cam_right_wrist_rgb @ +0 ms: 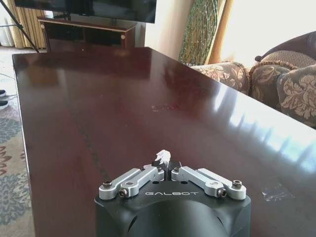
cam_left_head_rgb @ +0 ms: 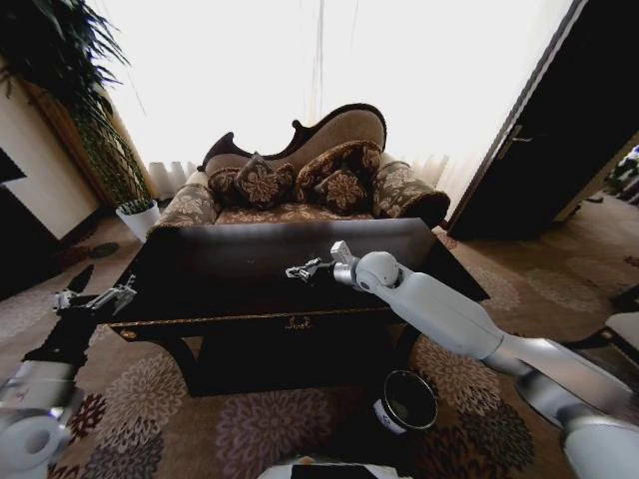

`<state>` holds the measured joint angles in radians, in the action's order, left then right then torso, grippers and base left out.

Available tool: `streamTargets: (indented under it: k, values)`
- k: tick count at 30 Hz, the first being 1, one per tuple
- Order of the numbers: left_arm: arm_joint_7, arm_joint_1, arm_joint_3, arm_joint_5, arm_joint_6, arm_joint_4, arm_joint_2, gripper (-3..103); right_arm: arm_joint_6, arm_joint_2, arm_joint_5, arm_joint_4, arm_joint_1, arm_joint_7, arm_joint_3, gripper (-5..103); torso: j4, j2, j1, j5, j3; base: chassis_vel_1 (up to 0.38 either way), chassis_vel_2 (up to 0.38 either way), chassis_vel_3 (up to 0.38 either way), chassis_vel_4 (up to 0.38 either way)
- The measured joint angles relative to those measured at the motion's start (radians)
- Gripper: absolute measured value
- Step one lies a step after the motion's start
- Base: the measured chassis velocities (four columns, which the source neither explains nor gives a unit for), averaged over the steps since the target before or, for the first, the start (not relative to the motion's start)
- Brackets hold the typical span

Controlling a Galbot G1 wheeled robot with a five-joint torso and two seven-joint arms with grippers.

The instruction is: Move to the front of the table and place the trash on the table into the trash bin.

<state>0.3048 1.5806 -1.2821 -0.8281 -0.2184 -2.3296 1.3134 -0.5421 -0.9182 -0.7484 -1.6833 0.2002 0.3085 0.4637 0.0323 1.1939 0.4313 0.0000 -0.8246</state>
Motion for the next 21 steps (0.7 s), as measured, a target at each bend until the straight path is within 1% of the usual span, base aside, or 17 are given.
streamTargets:
  k: [2, 5, 7, 10, 11, 15, 16, 18, 20, 21]
  values:
    - [0.000, 0.000, -0.001, 0.000, 0.000, 0.000, 0.000, 100, 0.001, 0.003, -0.003, -0.007, 0.001, 0.000, -0.004, 2, 0.0000, 0.000, 0.000, 0.0000, 0.000, 0.000, 0.000, 0.000, 0.000]
    - [0.000, -0.001, -0.001, -0.001, 0.000, -0.001, -0.002, 100, 0.004, 0.035, -0.033, -0.074, 0.018, -0.004, -0.044, 2, -0.0001, 0.000, 0.000, 0.0000, 0.000, 0.000, 0.000, 0.000, 0.000]
    - [0.000, -0.001, -0.001, -0.001, 0.000, -0.001, -0.002, 100, 0.003, 0.043, -0.040, -0.088, 0.023, -0.006, -0.051, 2, -0.0001, 0.000, 0.000, 0.0000, 0.000, 0.000, 0.000, 0.000, 0.000]
    - [0.000, -0.008, 0.002, -0.002, 0.000, 0.002, -0.007, 100, 0.004, 0.104, -0.065, -0.164, 0.062, -0.008, -0.095, 2, -0.0001, 0.000, 0.000, -0.0001, 0.000, 0.000, 0.000, 0.000, 0.000]
    - [0.000, -0.008, 0.002, -0.002, 0.000, 0.002, -0.007, 100, 0.004, 0.104, -0.065, -0.164, 0.062, -0.008, -0.095, 2, -0.0001, 0.000, 0.000, -0.0001, 0.000, 0.000, 0.000, 0.000, 0.000]
    - [-0.001, -0.018, 0.015, -0.006, 0.000, 0.002, -0.009, 100, 0.004, 0.193, -0.068, -0.237, 0.189, -0.007, -0.195, 2, -0.0001, 0.000, 0.000, 0.0001, 0.000, 0.000, 0.000, 0.000, 0.000]
    - [-0.001, -0.018, 0.015, -0.006, 0.000, 0.002, -0.009, 100, 0.004, 0.193, -0.068, -0.237, 0.189, -0.007, -0.195, 2, -0.0001, 0.000, 0.000, 0.0001, 0.000, 0.000, 0.000, 0.000, 0.000]
    - [-0.001, -0.026, 0.027, -0.007, 0.000, -0.002, -0.010, 100, 0.003, 0.257, -0.068, -0.292, 0.294, -0.007, -0.285, 2, 0.0002, 0.000, 0.000, 0.0008, 0.000, 0.000, 0.000, 0.000, 0.000]
    - [-0.001, -0.031, 0.035, -0.007, 0.000, -0.002, -0.011, 100, 0.004, 0.304, -0.067, -0.338, 0.352, -0.008, -0.345, 2, 0.0002, 0.000, 0.000, 0.0001, 0.000, 0.000, 0.000, 0.000, 0.000]
    - [-0.001, -0.031, 0.035, -0.007, 0.000, -0.002, -0.011, 100, 0.004, 0.304, -0.067, -0.338, 0.352, -0.008, -0.345, 2, 0.0002, 0.000, 0.000, 0.0001, 0.000, 0.000, 0.000, 0.000, 0.000]
